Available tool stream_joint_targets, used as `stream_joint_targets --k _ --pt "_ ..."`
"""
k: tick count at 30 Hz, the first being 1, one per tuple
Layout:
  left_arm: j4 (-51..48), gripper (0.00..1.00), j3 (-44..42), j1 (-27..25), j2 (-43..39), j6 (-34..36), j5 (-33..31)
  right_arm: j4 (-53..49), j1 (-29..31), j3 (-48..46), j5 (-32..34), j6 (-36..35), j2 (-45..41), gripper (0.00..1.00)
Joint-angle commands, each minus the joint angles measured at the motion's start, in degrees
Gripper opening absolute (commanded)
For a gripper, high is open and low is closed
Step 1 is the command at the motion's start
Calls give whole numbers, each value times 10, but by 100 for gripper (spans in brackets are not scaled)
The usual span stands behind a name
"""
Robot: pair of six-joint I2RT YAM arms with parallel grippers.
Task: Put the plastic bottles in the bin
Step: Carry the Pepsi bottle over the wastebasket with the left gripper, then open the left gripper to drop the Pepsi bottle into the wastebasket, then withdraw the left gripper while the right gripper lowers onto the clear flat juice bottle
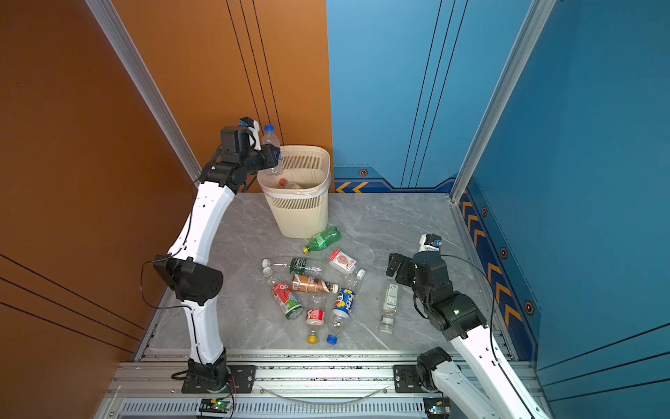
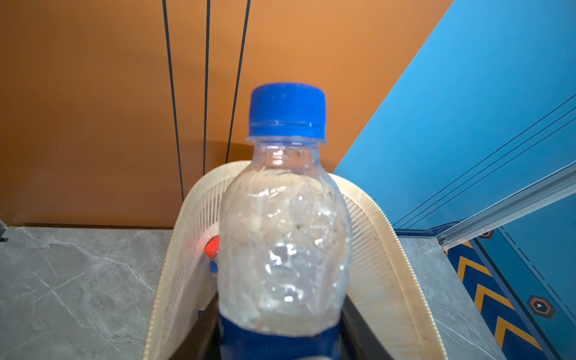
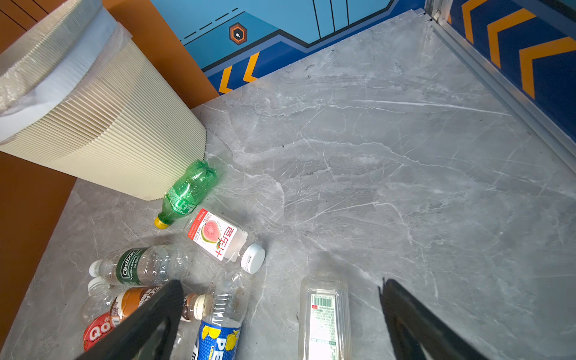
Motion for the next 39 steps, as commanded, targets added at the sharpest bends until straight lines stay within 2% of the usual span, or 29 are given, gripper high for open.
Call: stream_joint_targets --k 1,7,10,12,15,23,27,32,35,39 --pt "-15 46 24 5 11 5 13 -22 -9 -8 -10 4 -6 100" --pt "-15 47 13 9 6 6 12 -17 -18 -13 -21 5 -2 100" --pt "-18 53 9 9 2 7 15 -12 -20 -15 -25 7 0 100" --pt "-20 75 0 10 -5 7 13 -12 -20 -17 -28 9 0 99" --pt "-20 98 -23 11 -28 10 6 -13 -20 -18 -31 11 -1 99" --pt "-6 98 -108 9 -143 1 27 -30 -21 -28 -44 24 0 100" --pt "53 98 -249 1 -258 -13 36 -42 -21 -39 -56 33 -2 100" --pt "125 98 -518 -19 -456 -47 7 -68 -20 -57 -68 48 -2 100" --pt "133 98 -701 -29 -579 -90 -21 -80 -13 -69 -74 57 -2 100" --pt "108 98 -869 -28 -711 -154 -41 -95 -2 -83 -74 66 -2 100"
